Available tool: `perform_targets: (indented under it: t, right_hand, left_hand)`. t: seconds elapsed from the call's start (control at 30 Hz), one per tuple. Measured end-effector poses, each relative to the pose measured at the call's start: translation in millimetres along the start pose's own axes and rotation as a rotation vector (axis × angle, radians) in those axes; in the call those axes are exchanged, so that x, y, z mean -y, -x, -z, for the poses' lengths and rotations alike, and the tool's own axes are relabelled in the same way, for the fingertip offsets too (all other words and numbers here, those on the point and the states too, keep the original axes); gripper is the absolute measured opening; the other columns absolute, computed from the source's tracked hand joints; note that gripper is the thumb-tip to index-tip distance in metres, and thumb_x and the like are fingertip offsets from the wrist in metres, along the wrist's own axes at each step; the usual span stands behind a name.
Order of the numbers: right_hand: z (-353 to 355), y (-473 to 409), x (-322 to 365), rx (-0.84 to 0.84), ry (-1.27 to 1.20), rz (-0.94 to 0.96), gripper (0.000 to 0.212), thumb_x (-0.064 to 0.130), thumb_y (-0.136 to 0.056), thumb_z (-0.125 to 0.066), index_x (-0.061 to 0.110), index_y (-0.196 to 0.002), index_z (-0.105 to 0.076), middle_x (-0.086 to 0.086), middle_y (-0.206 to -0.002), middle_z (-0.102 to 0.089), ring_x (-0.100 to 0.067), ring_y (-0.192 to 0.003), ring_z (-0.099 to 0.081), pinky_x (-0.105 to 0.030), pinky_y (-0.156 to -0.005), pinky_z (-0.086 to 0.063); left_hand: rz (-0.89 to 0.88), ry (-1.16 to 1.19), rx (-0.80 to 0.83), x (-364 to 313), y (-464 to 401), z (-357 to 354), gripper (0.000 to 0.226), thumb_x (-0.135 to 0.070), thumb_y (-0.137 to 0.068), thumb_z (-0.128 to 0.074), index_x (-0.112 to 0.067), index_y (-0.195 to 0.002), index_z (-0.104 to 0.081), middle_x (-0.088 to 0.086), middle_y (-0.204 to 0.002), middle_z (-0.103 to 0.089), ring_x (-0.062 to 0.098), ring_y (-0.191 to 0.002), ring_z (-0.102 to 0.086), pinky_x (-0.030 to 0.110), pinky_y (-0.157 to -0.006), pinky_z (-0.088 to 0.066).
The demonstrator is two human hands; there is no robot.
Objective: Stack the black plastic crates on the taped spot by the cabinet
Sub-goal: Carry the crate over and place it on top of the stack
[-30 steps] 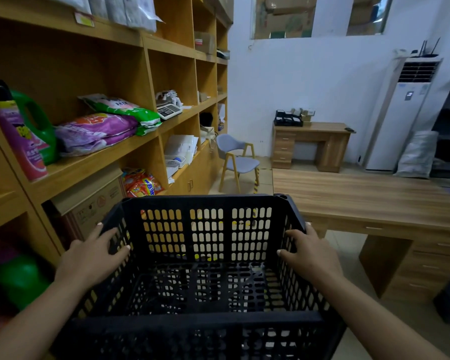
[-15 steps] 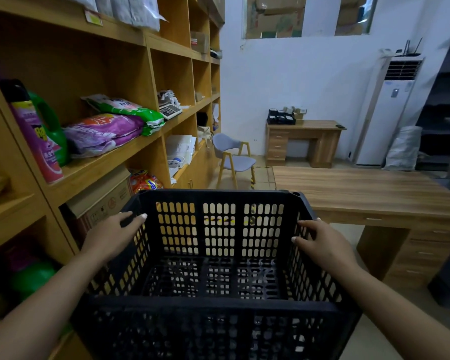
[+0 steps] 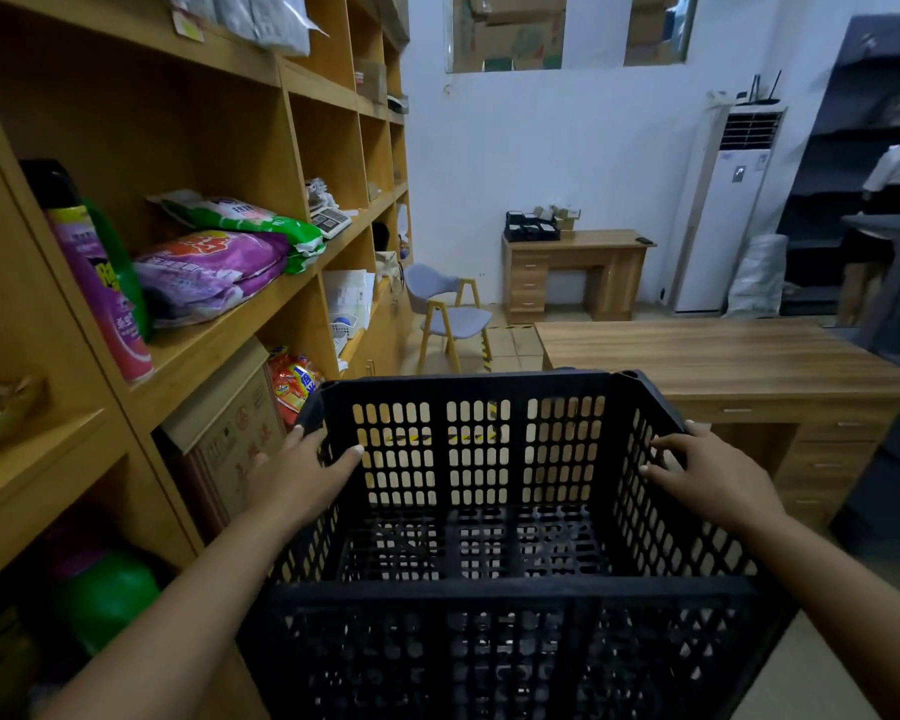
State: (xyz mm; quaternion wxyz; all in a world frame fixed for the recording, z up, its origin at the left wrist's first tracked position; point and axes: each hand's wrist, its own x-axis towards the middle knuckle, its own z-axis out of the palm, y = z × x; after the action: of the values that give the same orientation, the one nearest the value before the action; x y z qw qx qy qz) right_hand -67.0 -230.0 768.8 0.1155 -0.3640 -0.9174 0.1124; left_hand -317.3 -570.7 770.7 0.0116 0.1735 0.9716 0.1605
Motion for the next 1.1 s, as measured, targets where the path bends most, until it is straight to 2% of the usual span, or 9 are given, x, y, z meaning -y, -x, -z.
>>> perform_targets:
  t: [0.07, 0.17, 0.27, 0.43, 0.5, 0.63, 0.83, 0.97, 1.1]
  right_hand:
    - [0.6, 2.6, 1.8, 0.004, 0.038, 0.002, 0.054, 0.057, -0.085, -0.057, 0.032, -0.133, -0.052, -0.004, -0.156, -0.029, -0.025, -0.127, -0.049, -0.038, -0.083, -0.051]
    - [6.2, 5.1, 0.8, 0.022, 0.007, 0.034, 0.058, 0.051, -0.087, -0.059, 0.029, -0.139, -0.045, -0.005, -0.157, -0.026, -0.025, -0.127, -0.049, -0.036, -0.084, -0.050]
    - [13.6, 11.5, -7.3, 0.047, -0.015, 0.028, 0.067, 0.051, -0.086, -0.059, 0.030, -0.145, -0.035, -0.007, -0.159, -0.019, -0.028, -0.132, -0.044, -0.041, -0.092, -0.050]
    - [15.5, 34.5, -16.4, 0.125, 0.069, 0.070, 0.074, 0.049, -0.087, -0.060, 0.032, -0.149, -0.023, -0.007, -0.160, -0.012, -0.027, -0.131, -0.045, -0.036, -0.090, -0.049]
    - [17.2, 37.8, -13.8, 0.124, 0.029, 0.070, 0.075, 0.047, -0.086, -0.063, 0.031, -0.149, -0.025, -0.008, -0.160, -0.013, -0.027, -0.128, -0.048, -0.035, -0.090, -0.049]
    - [17.7, 37.9, -13.4, 0.110, -0.038, 0.057, 0.076, 0.043, -0.084, -0.068, 0.030, -0.148, -0.029, -0.008, -0.159, -0.016, -0.028, -0.132, -0.043, -0.036, -0.094, -0.048]
    - [18.1, 36.8, -11.6, 0.065, -0.121, 0.052, 0.065, 0.036, -0.081, -0.072, 0.027, -0.140, -0.045, -0.006, -0.151, -0.035, -0.023, -0.132, -0.043, -0.033, -0.091, -0.046]
    - [15.0, 33.4, 1.8, 0.052, -0.124, 0.016, 0.056, 0.038, -0.078, -0.074, 0.031, -0.131, -0.055, -0.005, -0.143, -0.045, -0.022, -0.115, -0.056, -0.030, -0.080, -0.048]
    - [15.8, 29.6, 11.7, 0.034, -0.113, -0.004, 0.051, 0.037, -0.078, -0.074, 0.030, -0.127, -0.060, -0.002, -0.128, -0.059, -0.021, -0.109, -0.059, -0.031, -0.076, -0.046]
  left_hand:
    - [-0.012, -0.022, 0.012, 1.6, 0.3, 0.2, 0.074, -0.074, -0.085, -0.032, -0.033, -0.148, -0.029, 0.001, -0.160, -0.018, 0.045, -0.137, -0.028, 0.050, -0.110, -0.026]
    - [-0.037, -0.038, 0.046, 1.8, 3.8, 2.1, 0.077, -0.072, -0.085, -0.035, -0.032, -0.149, -0.024, 0.001, -0.161, -0.013, 0.045, -0.139, -0.026, 0.052, -0.110, -0.029]
    - [-0.034, -0.087, 0.066, 7.7, 10.1, 8.1, 0.084, -0.076, -0.083, -0.034, -0.029, -0.151, -0.019, 0.003, -0.162, -0.009, 0.041, -0.141, -0.026, 0.052, -0.107, -0.036]
    - [-0.024, -0.168, 0.081, 24.5, 27.7, 9.3, 0.094, -0.082, -0.078, -0.030, -0.029, -0.153, -0.012, 0.003, -0.163, 0.000, 0.031, -0.139, -0.034, 0.046, -0.096, -0.049]
    - [-0.035, -0.144, 0.085, 26.9, 31.8, 7.1, 0.095, -0.083, -0.077, -0.034, -0.030, -0.152, -0.011, 0.003, -0.162, 0.001, 0.031, -0.138, -0.037, 0.045, -0.094, -0.051]
    - [-0.031, -0.041, 0.050, 27.1, 30.6, 7.7, 0.089, -0.076, -0.077, -0.047, -0.030, -0.150, -0.025, 0.006, -0.162, -0.010, 0.032, -0.140, -0.033, 0.049, -0.104, -0.042]
    - [-0.033, 0.029, 0.064, 28.2, 18.1, 11.2, 0.074, -0.067, -0.080, -0.055, -0.027, -0.141, -0.043, 0.009, -0.160, -0.017, 0.033, -0.141, -0.029, 0.048, -0.108, -0.034]
    - [-0.075, 0.031, 0.068, 32.5, 0.9, 18.2, 0.067, -0.062, -0.084, -0.055, -0.024, -0.138, -0.048, 0.011, -0.158, -0.021, 0.033, -0.139, -0.033, 0.044, -0.105, -0.035]
    - [-0.121, 0.052, 0.040, 34.2, -10.3, 20.5, 0.064, -0.058, -0.084, -0.057, -0.019, -0.135, -0.053, 0.014, -0.149, -0.038, 0.034, -0.131, -0.042, 0.042, -0.099, -0.040]
